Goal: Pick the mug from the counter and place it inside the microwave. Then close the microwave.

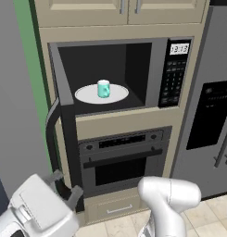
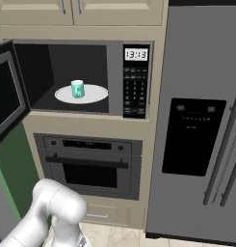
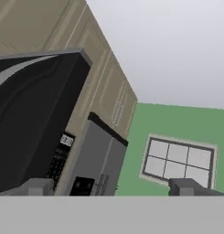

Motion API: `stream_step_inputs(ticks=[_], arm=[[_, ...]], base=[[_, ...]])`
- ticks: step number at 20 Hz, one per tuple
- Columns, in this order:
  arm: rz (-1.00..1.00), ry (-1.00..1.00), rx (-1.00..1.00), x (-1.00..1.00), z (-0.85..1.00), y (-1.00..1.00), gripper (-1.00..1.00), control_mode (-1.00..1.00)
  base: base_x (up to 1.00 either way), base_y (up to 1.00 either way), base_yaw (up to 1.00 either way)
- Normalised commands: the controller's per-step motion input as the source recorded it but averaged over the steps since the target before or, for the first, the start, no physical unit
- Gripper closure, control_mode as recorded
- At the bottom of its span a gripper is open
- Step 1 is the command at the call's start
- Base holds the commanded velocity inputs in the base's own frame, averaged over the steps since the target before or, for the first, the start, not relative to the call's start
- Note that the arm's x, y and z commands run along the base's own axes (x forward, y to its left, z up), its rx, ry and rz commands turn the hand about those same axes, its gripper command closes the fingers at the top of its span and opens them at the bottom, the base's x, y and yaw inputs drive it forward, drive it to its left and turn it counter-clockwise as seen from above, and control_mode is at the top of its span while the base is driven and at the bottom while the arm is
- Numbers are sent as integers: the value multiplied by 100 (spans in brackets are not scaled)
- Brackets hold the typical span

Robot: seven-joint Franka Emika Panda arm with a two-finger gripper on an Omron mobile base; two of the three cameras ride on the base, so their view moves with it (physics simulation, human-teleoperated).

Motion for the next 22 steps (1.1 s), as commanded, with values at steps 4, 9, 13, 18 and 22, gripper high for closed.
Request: stream_step_inputs(ticks=[4, 9, 13, 18, 22], arm=[[10, -5, 0, 12, -13, 31, -100, -100], [16, 3, 1, 37, -3, 13, -100, -100], [12, 3, 0, 8, -1, 23, -100, -100], [4, 1, 0, 17, -24, 15, -100, -100], [0, 0, 0, 24, -42, 3, -100, -100]], base=[[0, 0, 0], [0, 0, 0], [0, 0, 0], [0, 0, 0], [0, 0, 0]])
